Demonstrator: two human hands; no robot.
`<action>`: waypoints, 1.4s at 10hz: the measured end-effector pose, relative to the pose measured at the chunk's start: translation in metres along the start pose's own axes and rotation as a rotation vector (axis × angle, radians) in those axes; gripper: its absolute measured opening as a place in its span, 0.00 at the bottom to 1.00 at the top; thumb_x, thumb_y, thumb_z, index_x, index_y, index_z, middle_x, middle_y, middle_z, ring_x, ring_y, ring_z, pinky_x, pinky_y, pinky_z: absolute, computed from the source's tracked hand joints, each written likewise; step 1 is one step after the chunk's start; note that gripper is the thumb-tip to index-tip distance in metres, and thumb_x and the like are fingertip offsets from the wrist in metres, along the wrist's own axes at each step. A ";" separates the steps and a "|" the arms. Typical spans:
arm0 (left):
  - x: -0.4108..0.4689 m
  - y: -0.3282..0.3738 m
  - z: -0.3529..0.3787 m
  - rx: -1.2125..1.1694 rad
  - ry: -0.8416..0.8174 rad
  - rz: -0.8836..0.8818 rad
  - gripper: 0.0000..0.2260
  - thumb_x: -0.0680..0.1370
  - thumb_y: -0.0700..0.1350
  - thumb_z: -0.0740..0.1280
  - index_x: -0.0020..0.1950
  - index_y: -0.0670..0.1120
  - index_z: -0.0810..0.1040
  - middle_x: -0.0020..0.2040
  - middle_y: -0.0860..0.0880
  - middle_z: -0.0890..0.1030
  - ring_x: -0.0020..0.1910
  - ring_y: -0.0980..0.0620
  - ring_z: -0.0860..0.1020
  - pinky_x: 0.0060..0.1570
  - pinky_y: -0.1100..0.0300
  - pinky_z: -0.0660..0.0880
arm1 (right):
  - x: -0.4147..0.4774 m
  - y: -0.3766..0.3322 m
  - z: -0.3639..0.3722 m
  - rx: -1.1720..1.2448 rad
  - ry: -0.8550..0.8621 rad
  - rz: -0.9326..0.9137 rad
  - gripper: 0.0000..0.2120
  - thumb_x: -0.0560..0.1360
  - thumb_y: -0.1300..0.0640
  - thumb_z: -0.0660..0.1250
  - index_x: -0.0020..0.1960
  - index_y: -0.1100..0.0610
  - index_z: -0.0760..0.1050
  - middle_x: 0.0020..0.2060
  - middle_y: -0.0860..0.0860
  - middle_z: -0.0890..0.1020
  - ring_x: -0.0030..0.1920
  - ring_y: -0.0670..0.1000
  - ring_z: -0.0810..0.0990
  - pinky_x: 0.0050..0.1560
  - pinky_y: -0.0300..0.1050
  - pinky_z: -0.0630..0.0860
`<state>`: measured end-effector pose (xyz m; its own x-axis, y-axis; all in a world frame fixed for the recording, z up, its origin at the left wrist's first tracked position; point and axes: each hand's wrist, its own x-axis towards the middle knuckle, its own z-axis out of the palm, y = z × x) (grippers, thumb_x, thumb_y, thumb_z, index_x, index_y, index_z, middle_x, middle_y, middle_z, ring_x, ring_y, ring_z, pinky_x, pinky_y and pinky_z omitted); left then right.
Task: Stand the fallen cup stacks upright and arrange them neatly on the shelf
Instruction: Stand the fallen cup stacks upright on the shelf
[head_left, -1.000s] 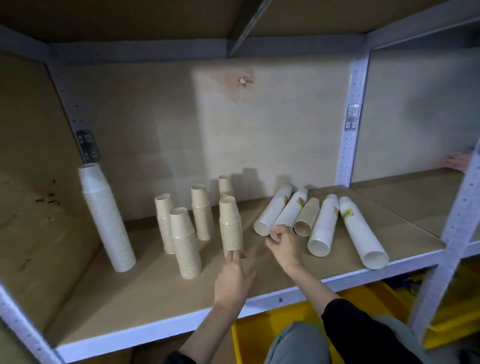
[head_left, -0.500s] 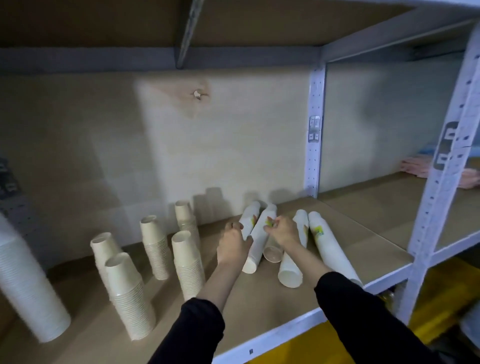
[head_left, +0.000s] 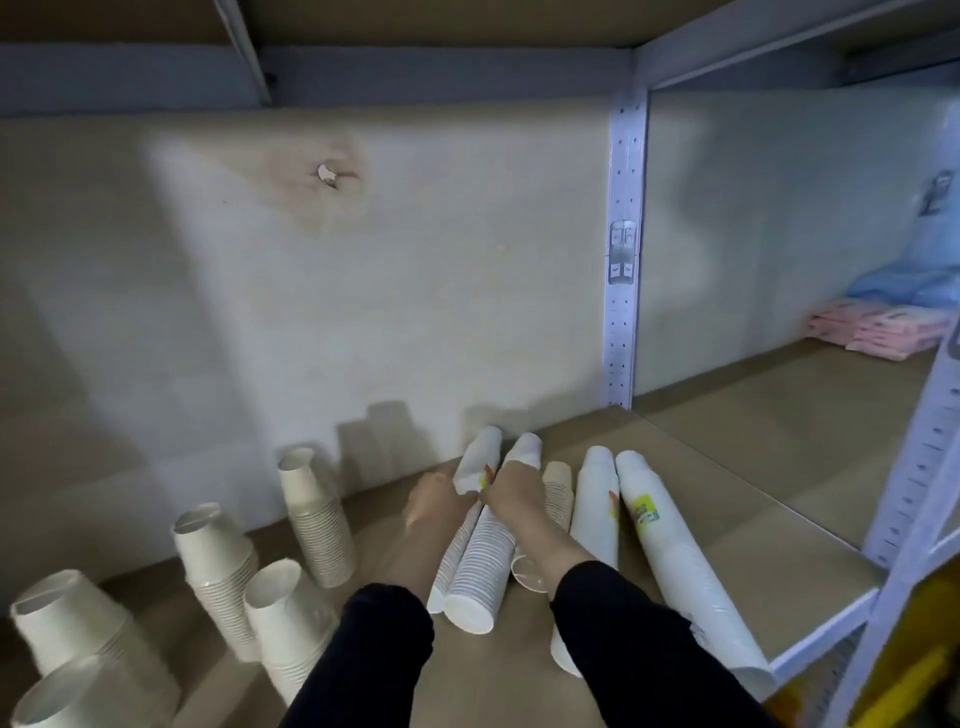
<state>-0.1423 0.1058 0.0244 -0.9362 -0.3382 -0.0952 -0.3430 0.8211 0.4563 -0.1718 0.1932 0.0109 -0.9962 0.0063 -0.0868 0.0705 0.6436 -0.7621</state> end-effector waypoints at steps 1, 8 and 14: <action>0.009 0.000 0.005 -0.012 -0.040 -0.090 0.22 0.75 0.55 0.62 0.64 0.44 0.73 0.63 0.43 0.77 0.62 0.43 0.75 0.59 0.55 0.72 | 0.008 -0.003 0.006 -0.064 -0.003 -0.022 0.15 0.77 0.62 0.55 0.59 0.65 0.73 0.60 0.61 0.77 0.62 0.59 0.74 0.60 0.48 0.71; 0.027 0.007 -0.019 -0.189 0.297 -0.107 0.24 0.68 0.56 0.69 0.57 0.41 0.76 0.56 0.42 0.80 0.57 0.41 0.78 0.53 0.55 0.74 | 0.031 -0.029 -0.041 0.220 0.178 0.037 0.30 0.66 0.54 0.73 0.64 0.62 0.68 0.62 0.57 0.75 0.60 0.57 0.76 0.57 0.46 0.74; 0.018 -0.002 0.002 -0.716 0.532 0.071 0.24 0.70 0.42 0.73 0.60 0.35 0.68 0.59 0.38 0.71 0.56 0.41 0.74 0.51 0.55 0.70 | 0.023 -0.029 -0.023 0.303 0.278 -0.311 0.27 0.68 0.64 0.70 0.63 0.66 0.64 0.63 0.59 0.69 0.59 0.57 0.74 0.55 0.38 0.68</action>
<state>-0.1587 0.0991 0.0196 -0.7332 -0.6123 0.2957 0.0110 0.4242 0.9055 -0.1978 0.1925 0.0458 -0.9455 0.0796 0.3157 -0.2604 0.3973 -0.8800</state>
